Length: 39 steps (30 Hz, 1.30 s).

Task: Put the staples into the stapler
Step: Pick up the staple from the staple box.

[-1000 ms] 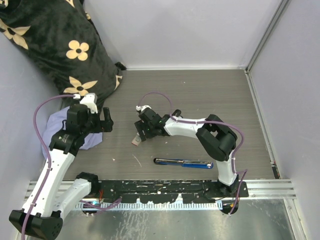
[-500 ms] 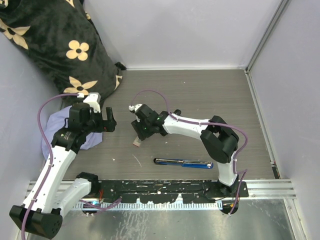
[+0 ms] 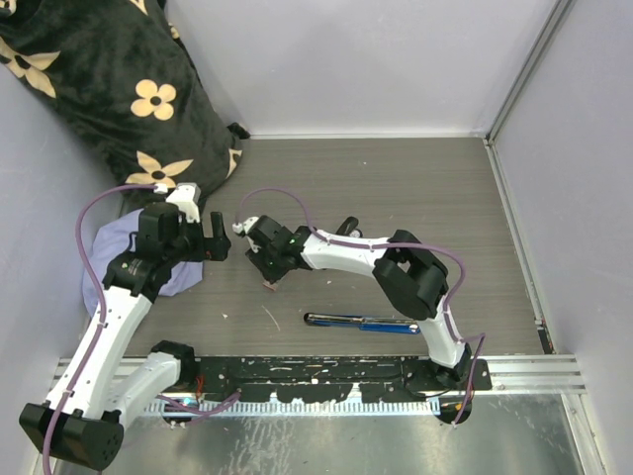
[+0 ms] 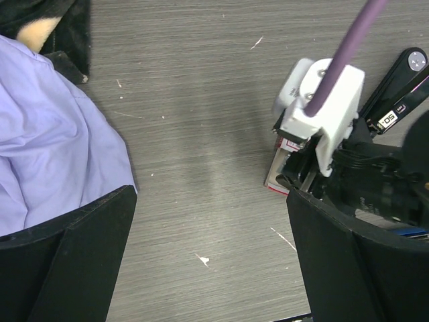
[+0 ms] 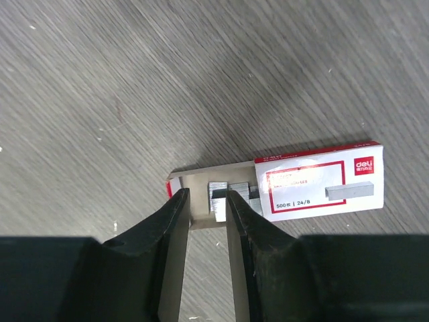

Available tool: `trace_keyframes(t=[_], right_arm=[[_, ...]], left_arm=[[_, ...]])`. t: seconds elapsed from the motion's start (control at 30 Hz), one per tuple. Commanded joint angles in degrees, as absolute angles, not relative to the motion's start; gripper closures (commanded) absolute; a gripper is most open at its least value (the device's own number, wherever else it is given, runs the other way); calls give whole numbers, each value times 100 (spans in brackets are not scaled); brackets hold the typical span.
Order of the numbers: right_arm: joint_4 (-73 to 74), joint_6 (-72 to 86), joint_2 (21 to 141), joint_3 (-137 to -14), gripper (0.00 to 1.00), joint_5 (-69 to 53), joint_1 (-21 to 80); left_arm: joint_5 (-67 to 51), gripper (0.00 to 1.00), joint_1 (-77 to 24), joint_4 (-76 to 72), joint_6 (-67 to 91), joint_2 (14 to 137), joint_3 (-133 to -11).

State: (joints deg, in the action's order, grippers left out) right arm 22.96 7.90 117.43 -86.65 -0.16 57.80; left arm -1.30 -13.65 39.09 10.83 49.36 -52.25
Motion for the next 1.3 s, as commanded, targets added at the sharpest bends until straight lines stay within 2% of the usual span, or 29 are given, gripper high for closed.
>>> trace_keyframes(t=[0.0, 1.27], right_arm=[[2363, 526, 11820, -8972, 67, 150, 5846], [2698, 432, 11768, -8909, 75, 677, 5901]], left_arm=[[-96, 2, -1388, 3615, 968, 4954, -5265], [-123, 2, -1461, 3605, 969, 4990, -5282]])
